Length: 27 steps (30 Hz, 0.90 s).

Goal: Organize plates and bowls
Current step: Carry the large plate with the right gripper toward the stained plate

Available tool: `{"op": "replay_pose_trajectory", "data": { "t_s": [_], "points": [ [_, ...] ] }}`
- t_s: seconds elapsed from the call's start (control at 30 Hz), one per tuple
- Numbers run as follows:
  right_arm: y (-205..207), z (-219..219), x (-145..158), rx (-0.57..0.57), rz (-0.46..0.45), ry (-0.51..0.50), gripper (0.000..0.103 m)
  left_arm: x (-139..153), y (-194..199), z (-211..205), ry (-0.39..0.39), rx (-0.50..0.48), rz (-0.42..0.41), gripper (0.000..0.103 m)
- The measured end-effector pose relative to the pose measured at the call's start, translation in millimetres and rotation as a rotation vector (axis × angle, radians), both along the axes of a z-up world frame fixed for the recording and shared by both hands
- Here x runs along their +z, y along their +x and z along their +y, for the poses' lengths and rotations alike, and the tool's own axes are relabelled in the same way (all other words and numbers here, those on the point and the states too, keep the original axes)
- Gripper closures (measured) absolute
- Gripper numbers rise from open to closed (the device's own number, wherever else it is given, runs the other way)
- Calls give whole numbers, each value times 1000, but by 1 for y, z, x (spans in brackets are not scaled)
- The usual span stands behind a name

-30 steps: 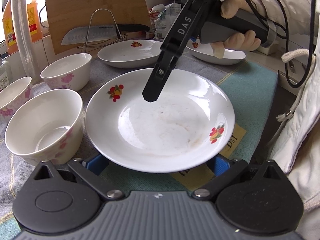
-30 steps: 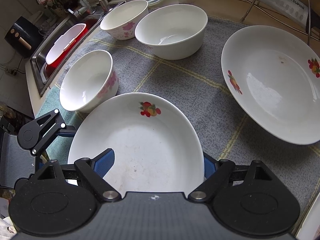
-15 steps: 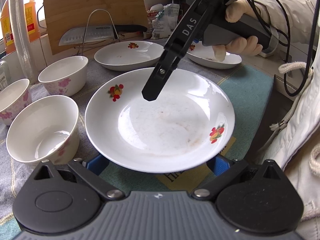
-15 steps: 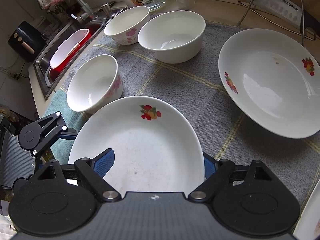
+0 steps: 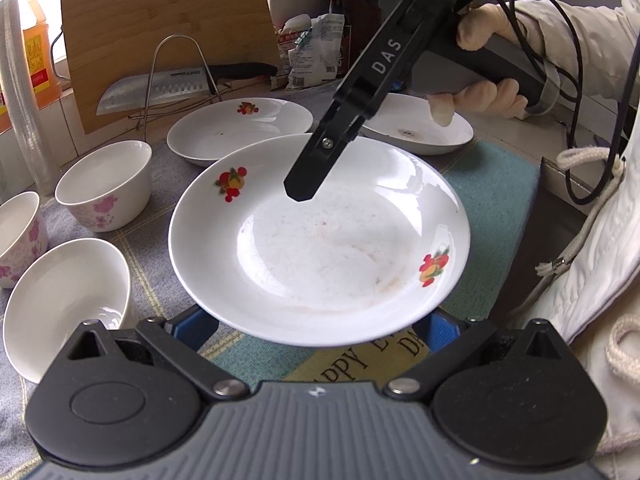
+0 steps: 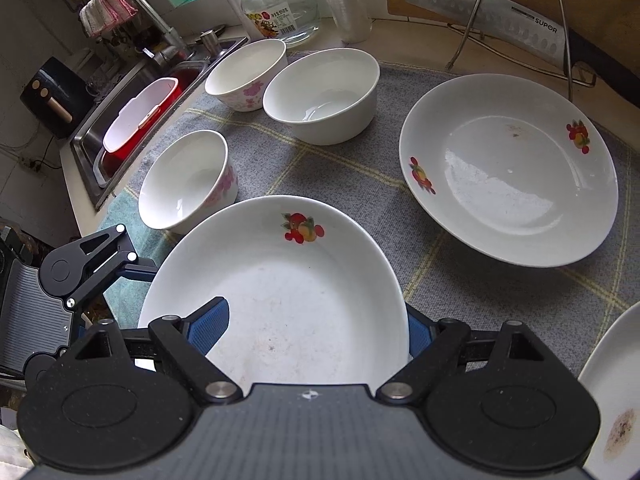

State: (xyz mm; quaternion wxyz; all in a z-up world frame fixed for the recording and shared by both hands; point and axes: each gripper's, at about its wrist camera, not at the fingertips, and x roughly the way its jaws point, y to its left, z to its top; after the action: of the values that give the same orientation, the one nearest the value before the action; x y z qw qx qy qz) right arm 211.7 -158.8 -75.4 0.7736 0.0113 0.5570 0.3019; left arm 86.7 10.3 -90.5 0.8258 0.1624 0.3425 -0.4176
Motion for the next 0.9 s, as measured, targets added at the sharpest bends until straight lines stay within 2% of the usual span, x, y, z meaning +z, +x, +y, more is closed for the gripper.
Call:
{"op": "replay_pose_trajectory", "data": {
  "t_s": [0.9],
  "points": [
    [-4, -98, 23, -170, -75, 33, 11, 21, 23, -92, 14, -131, -16, 2]
  ]
}}
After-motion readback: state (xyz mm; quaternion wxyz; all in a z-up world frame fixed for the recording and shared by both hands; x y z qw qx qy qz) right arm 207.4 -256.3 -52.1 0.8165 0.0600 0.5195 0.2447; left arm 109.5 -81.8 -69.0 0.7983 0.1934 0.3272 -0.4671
